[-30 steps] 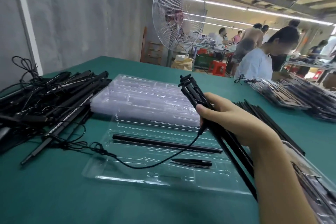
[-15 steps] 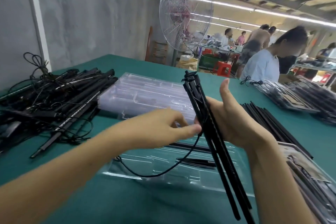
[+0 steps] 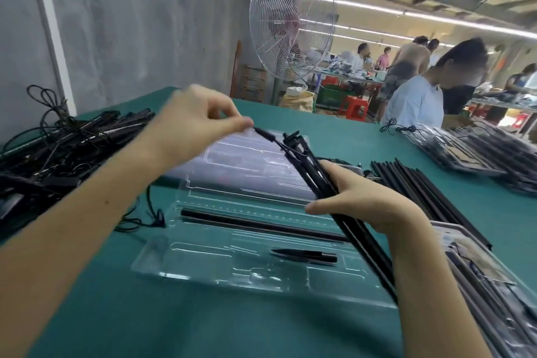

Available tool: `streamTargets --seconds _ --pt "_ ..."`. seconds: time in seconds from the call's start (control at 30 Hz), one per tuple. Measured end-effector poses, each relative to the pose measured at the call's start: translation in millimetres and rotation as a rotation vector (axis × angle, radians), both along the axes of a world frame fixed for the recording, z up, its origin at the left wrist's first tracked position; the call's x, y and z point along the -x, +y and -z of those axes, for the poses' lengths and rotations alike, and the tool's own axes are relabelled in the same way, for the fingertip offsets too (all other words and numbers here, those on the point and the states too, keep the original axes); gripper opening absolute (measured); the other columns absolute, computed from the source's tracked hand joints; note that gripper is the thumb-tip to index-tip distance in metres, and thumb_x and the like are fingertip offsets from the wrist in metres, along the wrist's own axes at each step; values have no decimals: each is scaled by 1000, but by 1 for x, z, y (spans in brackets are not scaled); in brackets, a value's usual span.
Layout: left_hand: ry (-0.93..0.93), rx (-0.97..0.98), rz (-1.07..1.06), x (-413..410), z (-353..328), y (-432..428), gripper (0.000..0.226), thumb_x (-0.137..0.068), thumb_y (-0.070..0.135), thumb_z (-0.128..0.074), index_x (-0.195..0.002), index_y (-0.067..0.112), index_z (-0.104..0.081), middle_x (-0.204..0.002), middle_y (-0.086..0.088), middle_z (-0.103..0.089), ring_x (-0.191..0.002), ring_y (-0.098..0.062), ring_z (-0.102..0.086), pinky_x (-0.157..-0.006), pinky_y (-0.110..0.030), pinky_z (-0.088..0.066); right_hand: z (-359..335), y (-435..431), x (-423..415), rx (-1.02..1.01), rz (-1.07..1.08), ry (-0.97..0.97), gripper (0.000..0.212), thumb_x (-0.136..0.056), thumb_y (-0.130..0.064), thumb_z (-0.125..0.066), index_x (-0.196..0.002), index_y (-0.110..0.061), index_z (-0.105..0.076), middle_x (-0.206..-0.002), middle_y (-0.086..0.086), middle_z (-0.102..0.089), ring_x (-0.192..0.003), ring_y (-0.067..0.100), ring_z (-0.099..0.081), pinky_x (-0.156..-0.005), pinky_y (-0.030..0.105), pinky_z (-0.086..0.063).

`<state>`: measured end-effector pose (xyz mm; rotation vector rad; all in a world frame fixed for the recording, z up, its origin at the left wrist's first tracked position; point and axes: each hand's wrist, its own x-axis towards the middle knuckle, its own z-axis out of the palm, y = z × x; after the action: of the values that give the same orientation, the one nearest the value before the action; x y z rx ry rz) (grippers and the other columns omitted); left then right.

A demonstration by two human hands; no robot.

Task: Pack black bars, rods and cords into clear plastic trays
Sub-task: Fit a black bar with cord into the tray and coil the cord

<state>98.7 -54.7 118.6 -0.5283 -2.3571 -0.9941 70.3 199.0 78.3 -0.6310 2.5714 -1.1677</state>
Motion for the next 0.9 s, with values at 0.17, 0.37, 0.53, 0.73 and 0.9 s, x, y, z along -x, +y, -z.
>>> streamTargets --seconds 0.17,0.37,0.53,0.73,0.9 --pt "363 220 -77 3 12 -22 37 -79 50 -60 -76 13 -68 -50 -2 -52 -46 -18 -44 -49 -25 -37 -4 -18 -7 -295 -56 185 43 -82 -17 -64 -112 -39 -44 -100 -11 -60 -87 11 -59 -76 28 -48" --pt "-85 694 -166 16 44 -65 40 -58 76 -55 -64 37 -52 -51 10 -50 -51 -1 -46 -48 -22 -28 6 -42 -11 -494 -82 153 60 -84 -9 -52 -137 -28 -30 -108 -5 -55 -91 15 -56 -76 32 -47" --pt "-515 719 -224 27 67 -134 35 -59 75 -62 -68 41 -63 -57 19 -59 -49 5 -50 -51 -17 -39 17 -55 -7 -417 -47 236 54 -82 -5 -56 -129 -21 -34 -104 6 -59 -87 26 -58 -69 35 -46" --pt "-342 82 -231 20 58 -196 21 -68 56 -76 -75 36 -71 -59 10 -67 -48 3 -55 -53 -21 -43 15 -68 -7 -237 -4 390 58 -74 -19 -78 -120 -22 -42 -79 -12 -45 -74 12 -48 -60 27 -36" --pt "-472 258 -107 26 9 -215 63 -40 78 -76 -90 40 -68 -49 -5 -53 -45 -13 -42 -58 -31 -30 25 -80 -3 -247 -48 463 59 -76 -15 -76 -129 -20 -49 -118 3 -61 -102 19 -54 -78 23 -36"
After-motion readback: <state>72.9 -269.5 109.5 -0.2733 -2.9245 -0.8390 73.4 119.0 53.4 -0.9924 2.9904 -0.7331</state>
